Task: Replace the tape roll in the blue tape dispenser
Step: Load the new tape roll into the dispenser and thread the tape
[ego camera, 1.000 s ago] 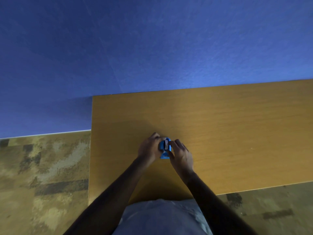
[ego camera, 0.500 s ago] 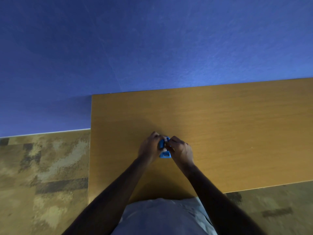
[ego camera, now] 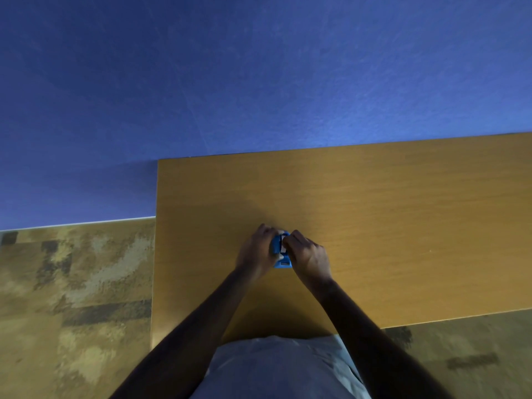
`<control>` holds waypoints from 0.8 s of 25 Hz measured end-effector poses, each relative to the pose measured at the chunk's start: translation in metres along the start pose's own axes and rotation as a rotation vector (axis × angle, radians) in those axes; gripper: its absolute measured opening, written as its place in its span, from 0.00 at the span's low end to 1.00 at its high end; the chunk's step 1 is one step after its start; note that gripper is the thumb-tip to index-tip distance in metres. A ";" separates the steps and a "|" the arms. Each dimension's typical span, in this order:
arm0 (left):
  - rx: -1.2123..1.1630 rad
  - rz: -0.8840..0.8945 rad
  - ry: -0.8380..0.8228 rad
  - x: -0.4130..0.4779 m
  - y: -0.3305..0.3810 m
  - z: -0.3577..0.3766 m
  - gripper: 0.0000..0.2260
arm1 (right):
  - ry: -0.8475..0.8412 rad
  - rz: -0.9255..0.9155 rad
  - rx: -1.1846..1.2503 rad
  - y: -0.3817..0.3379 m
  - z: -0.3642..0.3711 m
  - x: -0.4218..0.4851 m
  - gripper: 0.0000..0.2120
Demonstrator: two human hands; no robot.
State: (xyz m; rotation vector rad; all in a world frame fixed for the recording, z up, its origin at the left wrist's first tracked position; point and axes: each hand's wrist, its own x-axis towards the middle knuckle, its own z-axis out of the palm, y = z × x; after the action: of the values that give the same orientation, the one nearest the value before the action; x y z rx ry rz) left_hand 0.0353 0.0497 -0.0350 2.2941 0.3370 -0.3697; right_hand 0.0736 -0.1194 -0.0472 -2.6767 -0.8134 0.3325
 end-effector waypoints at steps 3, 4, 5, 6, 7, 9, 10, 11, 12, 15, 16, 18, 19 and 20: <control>-0.135 -0.030 0.051 -0.009 -0.009 0.003 0.29 | -0.013 0.016 -0.010 -0.002 0.003 -0.005 0.05; -0.160 -0.038 0.056 -0.012 -0.012 0.004 0.31 | -0.012 0.029 -0.014 -0.004 0.004 -0.006 0.06; -0.168 -0.040 0.051 -0.016 -0.015 0.006 0.33 | -0.011 0.042 -0.021 -0.006 0.006 -0.008 0.06; -0.163 -0.034 0.040 -0.019 -0.017 0.007 0.35 | -0.015 0.056 -0.035 -0.007 0.008 -0.009 0.07; -0.156 -0.026 0.027 -0.021 -0.019 0.008 0.37 | -0.026 0.072 -0.059 -0.009 0.010 -0.010 0.09; -0.143 -0.017 -0.007 -0.024 -0.020 0.007 0.41 | -0.055 0.102 -0.097 -0.012 0.012 -0.013 0.10; -0.128 -0.007 -0.028 -0.024 -0.020 0.007 0.43 | -0.066 0.109 -0.104 -0.012 0.013 -0.014 0.10; -0.108 0.008 -0.048 -0.024 -0.019 0.007 0.44 | -0.068 0.110 -0.103 -0.013 0.013 -0.015 0.10; -0.083 0.024 -0.063 -0.024 -0.019 0.006 0.45 | -0.057 0.105 -0.097 -0.014 0.013 -0.016 0.09; -0.014 0.048 -0.089 -0.020 -0.018 0.006 0.46 | -0.020 0.095 -0.065 -0.015 0.012 -0.018 0.09; -0.011 0.044 -0.090 -0.019 -0.017 0.006 0.45 | -0.019 0.091 -0.051 -0.015 0.012 -0.018 0.10; 0.009 0.026 -0.085 -0.017 -0.016 0.004 0.42 | -0.016 0.085 -0.035 -0.014 0.013 -0.019 0.11; 0.042 0.024 -0.078 -0.016 -0.016 0.002 0.41 | -0.015 0.086 -0.033 -0.014 0.013 -0.020 0.11; 0.085 0.029 -0.070 -0.015 -0.015 0.001 0.40 | -0.007 0.085 -0.033 -0.014 0.013 -0.021 0.10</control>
State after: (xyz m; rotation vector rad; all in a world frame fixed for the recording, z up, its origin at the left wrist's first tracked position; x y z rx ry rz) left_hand 0.0160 0.0575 -0.0401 2.3593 0.2573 -0.4566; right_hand 0.0460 -0.1173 -0.0519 -2.7476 -0.7137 0.3518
